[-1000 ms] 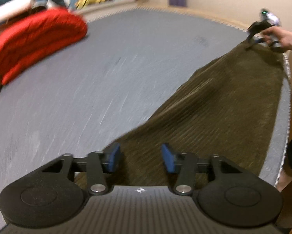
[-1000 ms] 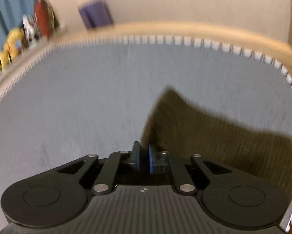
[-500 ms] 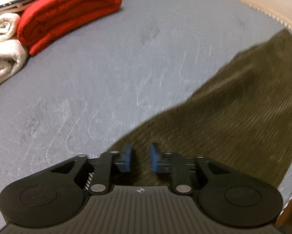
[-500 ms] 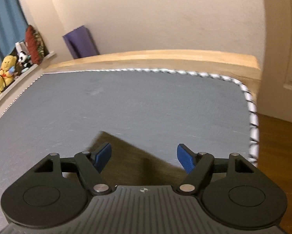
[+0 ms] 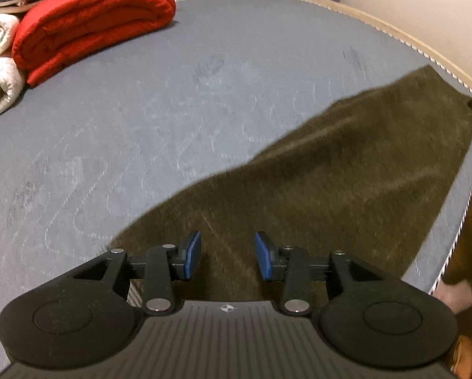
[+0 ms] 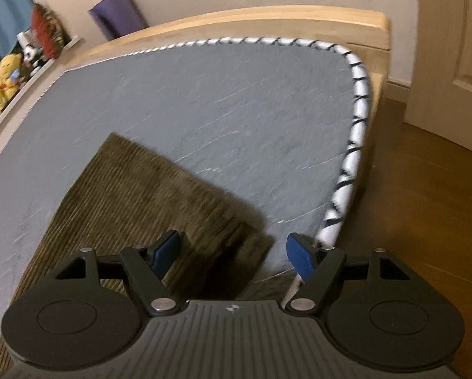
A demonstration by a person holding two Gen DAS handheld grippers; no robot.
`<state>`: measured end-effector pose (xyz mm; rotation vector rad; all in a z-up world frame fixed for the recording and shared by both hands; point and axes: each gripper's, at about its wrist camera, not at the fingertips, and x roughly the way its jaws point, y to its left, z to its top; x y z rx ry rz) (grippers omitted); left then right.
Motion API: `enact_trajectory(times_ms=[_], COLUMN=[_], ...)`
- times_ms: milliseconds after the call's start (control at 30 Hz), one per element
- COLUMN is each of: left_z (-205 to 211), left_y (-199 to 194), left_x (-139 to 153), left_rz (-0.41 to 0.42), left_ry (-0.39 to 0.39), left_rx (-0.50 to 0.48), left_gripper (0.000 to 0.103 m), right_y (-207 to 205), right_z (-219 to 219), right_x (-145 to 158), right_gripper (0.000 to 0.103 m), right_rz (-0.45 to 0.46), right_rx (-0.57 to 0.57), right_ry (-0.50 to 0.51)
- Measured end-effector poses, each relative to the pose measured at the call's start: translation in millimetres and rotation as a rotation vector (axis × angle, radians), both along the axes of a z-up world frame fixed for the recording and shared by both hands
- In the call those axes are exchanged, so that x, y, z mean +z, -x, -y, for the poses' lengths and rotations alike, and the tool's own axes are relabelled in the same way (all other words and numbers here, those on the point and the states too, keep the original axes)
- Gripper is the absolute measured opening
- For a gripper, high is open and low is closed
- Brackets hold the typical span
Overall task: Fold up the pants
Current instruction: 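Lay the stretched pants flat on the bed and open both tools, then grasp the pant leg hem with the right tool and lift it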
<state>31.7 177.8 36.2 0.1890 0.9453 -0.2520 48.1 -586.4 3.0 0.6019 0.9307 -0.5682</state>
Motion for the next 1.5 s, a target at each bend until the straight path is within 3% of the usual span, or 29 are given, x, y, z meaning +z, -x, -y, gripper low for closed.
enact_trajectory(times_ms=[100, 167, 233, 367, 433, 467, 567, 700, 800, 867, 900, 967, 1167, 1333, 1400, 1500], left_z=[-4.6, -11.9, -14.5, -2.8, 9.5, 10.8, 8.3, 4.3, 8.4, 12.6, 14.7, 22.1, 37.7, 36.2, 32.9, 27.3], left_y=[10.8, 13.4, 20.2, 26.8, 31.2, 31.8, 31.8, 25.0, 16.1, 9.7, 8.1, 4.8, -6.2, -10.5, -13.5, -15.9], left_x=[-7.6, -21.2, -37.8, -37.3, -33.0, -29.9, -17.1, -5.8, -0.1, 4.5, 5.9, 9.6, 22.1, 29.9, 32.5, 33.8], left_rz=[-0.043, -0.107, -0.148, -0.126, -0.085, -0.065, -0.004, 0.053, 0.091, 0.11, 0.119, 0.134, 0.182, 0.199, 0.199, 0.193], left_ry=[-0.006, -0.035, -0.111, -0.166, -0.212, -0.212, -0.14, -0.112, -0.138, -0.132, -0.128, -0.119, -0.073, -0.047, -0.035, -0.014], left_rx=[-0.018, -0.021, -0.035, -0.032, -0.058, -0.066, -0.052, 0.023, 0.059, 0.066, 0.066, 0.059, 0.052, 0.09, 0.11, 0.141], left_gripper=[0.042, 0.04, 0.037, 0.036, 0.037, 0.043, 0.054, 0.054, 0.054, 0.054, 0.054, 0.055, 0.055, 0.055, 0.055, 0.055], right_y=[-10.6, -12.3, -10.4, -12.8, -12.7, -13.3, -16.4, -14.4, -15.2, -16.0, -15.9, -14.4, -17.1, -35.0, -37.3, -25.7], right_z=[-11.3, -13.0, -9.4, -12.7, -15.4, -17.9, -23.2, -25.1, -27.2, -27.5, -26.2, -21.0, -27.6, -104.8, -158.6, -263.2], right_x=[-5.2, -4.7, -3.5, -2.9, -3.6, -3.9, -5.5, -9.5, -10.4, -8.2, -6.3, -3.0, 37.9, 105.2, 131.1, 156.8], right_gripper=[0.07, 0.052, 0.044, 0.043, 0.048, 0.055, 0.079, 0.082, 0.071, 0.05, 0.045, 0.027, 0.023, 0.023, 0.023, 0.023], right_rz=[-0.052, -0.07, -0.063, -0.074, -0.077, -0.076, -0.088, -0.089, -0.078, -0.07, -0.063, -0.022, 0.127, 0.269, 0.337, 0.445], right_rx=[0.035, 0.005, -0.044, -0.059, -0.051, -0.036, 0.03, 0.084, 0.121, 0.124, 0.118, 0.105, 0.039, 0.24, 0.389, 0.7], right_ry=[0.063, 0.085, 0.067, 0.085, 0.107, 0.119, 0.157, 0.173, 0.192, 0.193, 0.183, 0.119, 0.061, 0.218, 0.293, 0.419])
